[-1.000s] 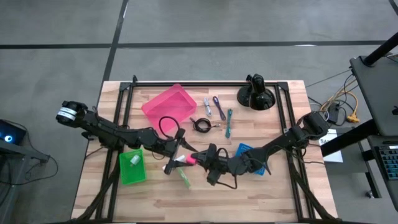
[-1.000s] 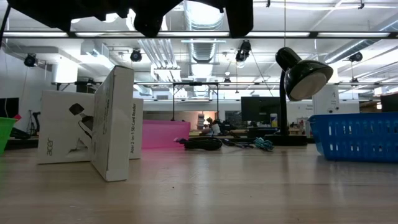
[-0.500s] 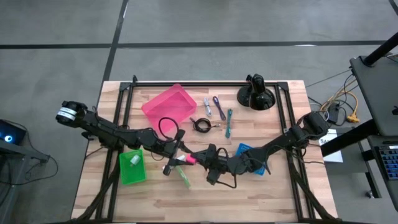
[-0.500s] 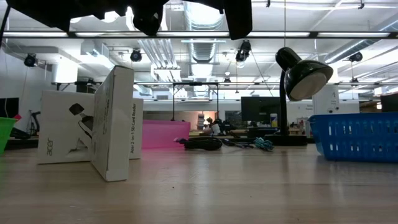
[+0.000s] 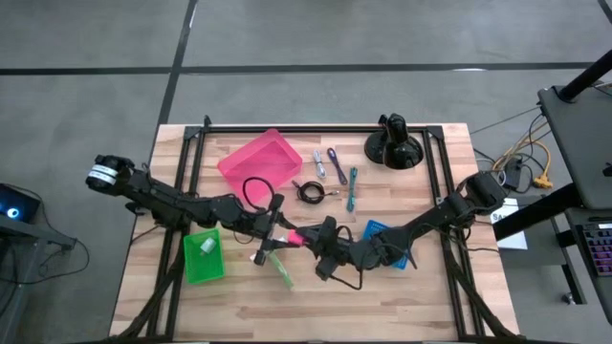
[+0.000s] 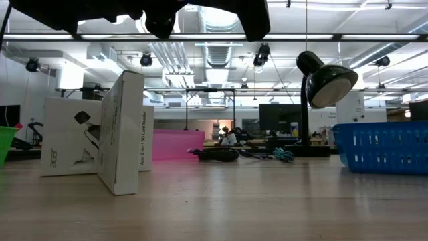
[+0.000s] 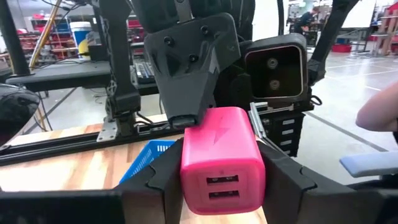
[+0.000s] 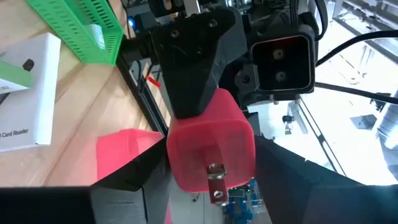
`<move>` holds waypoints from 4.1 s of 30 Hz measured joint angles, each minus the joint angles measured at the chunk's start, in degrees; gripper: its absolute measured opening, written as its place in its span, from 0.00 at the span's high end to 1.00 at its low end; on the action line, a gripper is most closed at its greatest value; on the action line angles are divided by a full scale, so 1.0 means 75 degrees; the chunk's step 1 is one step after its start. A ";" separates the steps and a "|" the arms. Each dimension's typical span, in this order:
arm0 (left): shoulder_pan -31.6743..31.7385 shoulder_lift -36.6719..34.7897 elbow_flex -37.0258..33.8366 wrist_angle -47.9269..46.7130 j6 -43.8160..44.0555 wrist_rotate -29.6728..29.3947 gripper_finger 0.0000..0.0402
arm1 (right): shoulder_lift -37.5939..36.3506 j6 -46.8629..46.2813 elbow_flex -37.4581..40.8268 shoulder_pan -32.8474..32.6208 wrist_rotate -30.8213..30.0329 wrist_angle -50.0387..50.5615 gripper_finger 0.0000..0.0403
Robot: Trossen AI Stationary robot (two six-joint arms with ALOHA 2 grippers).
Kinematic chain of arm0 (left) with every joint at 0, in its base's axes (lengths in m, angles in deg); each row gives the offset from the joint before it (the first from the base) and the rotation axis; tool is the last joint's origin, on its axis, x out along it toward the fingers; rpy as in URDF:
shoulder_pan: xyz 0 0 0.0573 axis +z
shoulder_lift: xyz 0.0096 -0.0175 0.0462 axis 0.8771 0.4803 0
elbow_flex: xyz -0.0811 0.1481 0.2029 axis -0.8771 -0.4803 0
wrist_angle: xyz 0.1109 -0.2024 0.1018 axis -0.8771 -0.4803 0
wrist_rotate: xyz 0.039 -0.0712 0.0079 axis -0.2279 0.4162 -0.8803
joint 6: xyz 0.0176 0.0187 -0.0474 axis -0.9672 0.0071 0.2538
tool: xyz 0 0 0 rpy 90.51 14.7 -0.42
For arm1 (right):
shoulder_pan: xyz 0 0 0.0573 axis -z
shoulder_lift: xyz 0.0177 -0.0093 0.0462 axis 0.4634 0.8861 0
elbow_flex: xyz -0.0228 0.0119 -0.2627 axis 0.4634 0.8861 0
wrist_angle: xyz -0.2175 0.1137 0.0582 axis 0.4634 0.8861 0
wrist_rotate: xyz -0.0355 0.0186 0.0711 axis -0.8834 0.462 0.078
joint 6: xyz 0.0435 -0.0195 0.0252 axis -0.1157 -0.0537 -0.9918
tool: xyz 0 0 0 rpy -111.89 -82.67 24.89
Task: Pick and place items into bin
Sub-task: Put the pink charger adapter into the green bin
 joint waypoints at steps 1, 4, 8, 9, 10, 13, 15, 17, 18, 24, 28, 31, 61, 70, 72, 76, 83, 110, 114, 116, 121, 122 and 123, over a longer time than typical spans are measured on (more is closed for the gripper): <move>0.0000 0.0000 0.0001 0.0001 0.0001 0.0011 0.65 | -0.0002 0.0000 0.0000 -0.0003 -0.0023 -0.0001 0.51; 0.0000 0.0000 0.0001 -0.0009 0.0010 0.0023 0.65 | -0.0003 0.0000 0.0003 -0.0003 -0.0196 0.0010 0.51; -0.0003 0.0000 0.0000 -0.0021 0.0030 0.0082 0.65 | -0.0003 0.0003 0.0003 -0.0003 -0.0788 0.0009 0.51; -0.0010 0.0000 0.0000 -0.0071 0.0032 0.0114 0.65 | -0.0004 -0.0003 0.0006 -0.0003 -0.0980 -0.0003 0.51; -0.0015 0.0001 -0.0001 -0.0120 0.0032 0.0133 0.65 | -0.0017 -0.0014 0.0010 0.0000 -0.1179 -0.0013 0.51; -0.0015 0.0003 -0.0001 -0.0106 0.0021 0.0140 0.65 | -0.0026 -0.0254 0.0067 -0.0006 -0.1770 0.0020 0.51; -0.0015 0.0003 -0.0001 -0.0116 0.0020 0.0137 0.65 | -0.0062 -0.0562 0.0172 -0.0047 -0.1927 0.0199 0.51; -0.0015 0.0001 -0.0001 -0.0105 0.0017 0.0134 0.65 | -0.0159 -0.1035 0.0258 -0.0068 -0.1933 0.0636 0.51; -0.0015 -0.0021 -0.0001 -0.0106 0.0013 0.0137 0.65 | -0.0240 -0.1356 0.0302 -0.0070 -0.1925 0.0971 0.51; -0.0014 -0.0189 -0.0001 -0.0088 -0.0009 0.0134 0.65 | -0.1088 -0.4219 0.0740 -0.0041 -0.0963 0.3362 0.51; -0.0001 -0.0244 -0.0001 -0.0079 -0.0022 0.0128 0.65 | -0.1937 -0.5955 0.1373 0.0133 0.1021 0.3702 0.51; 0.0007 -0.0253 -0.0001 -0.0107 -0.0187 0.0061 0.65 | -0.2433 -0.6676 0.2025 0.0366 0.2469 0.2979 0.51; 0.0090 -0.0527 0.0284 -0.2685 0.1776 -0.1721 0.65 | -0.3314 -0.8197 0.6309 0.1047 0.3443 -0.5064 0.51; 0.0085 -0.0566 0.0592 -0.4196 0.3341 -0.1747 0.65 | -0.3314 -0.8170 0.6144 0.1051 0.3028 -0.4994 0.51; 0.0085 -0.0606 0.0666 -0.4550 0.3547 -0.1752 0.65 | -0.3314 -0.8155 0.6159 0.1073 0.2996 -0.5000 0.51; 0.0085 -0.0735 0.0921 -0.5830 0.4116 -0.1748 0.65 | -0.3314 -0.8142 0.6178 0.1075 0.2866 -0.4995 0.51; 0.0079 -0.0993 0.1777 -0.8936 0.5445 -0.1662 0.65 | -0.3314 -0.8167 0.6172 0.1075 0.2836 -0.4948 0.51; 0.0017 -0.1638 0.2447 -1.4576 0.9701 0.0362 0.65 | -0.3314 -0.8094 0.6175 0.1075 0.2845 -0.4940 0.51; 0.0017 -0.1635 0.2447 -1.4951 1.0028 0.0679 0.65 | -0.3314 -0.8021 0.6175 0.1075 0.2845 -0.4929 0.51; 0.0017 -0.1632 0.2447 -1.5207 1.0259 0.0937 0.65 | -0.3314 -0.8026 0.6175 0.1075 0.2845 -0.4921 0.51; -0.0005 -0.1629 0.2442 -1.5570 1.0757 0.1424 0.65 | -0.3311 -0.8023 0.6175 0.1075 0.2845 -0.4893 0.51; -0.0022 -0.1629 0.2441 -1.5574 1.0827 0.1500 0.65 | -0.3311 -0.8023 0.6175 0.1075 0.2845 -0.4889 0.51; -0.0042 -0.1629 0.2441 -1.5553 1.0859 0.1533 0.65 | -0.3311 -0.8023 0.6175 0.1075 0.2845 -0.4881 0.51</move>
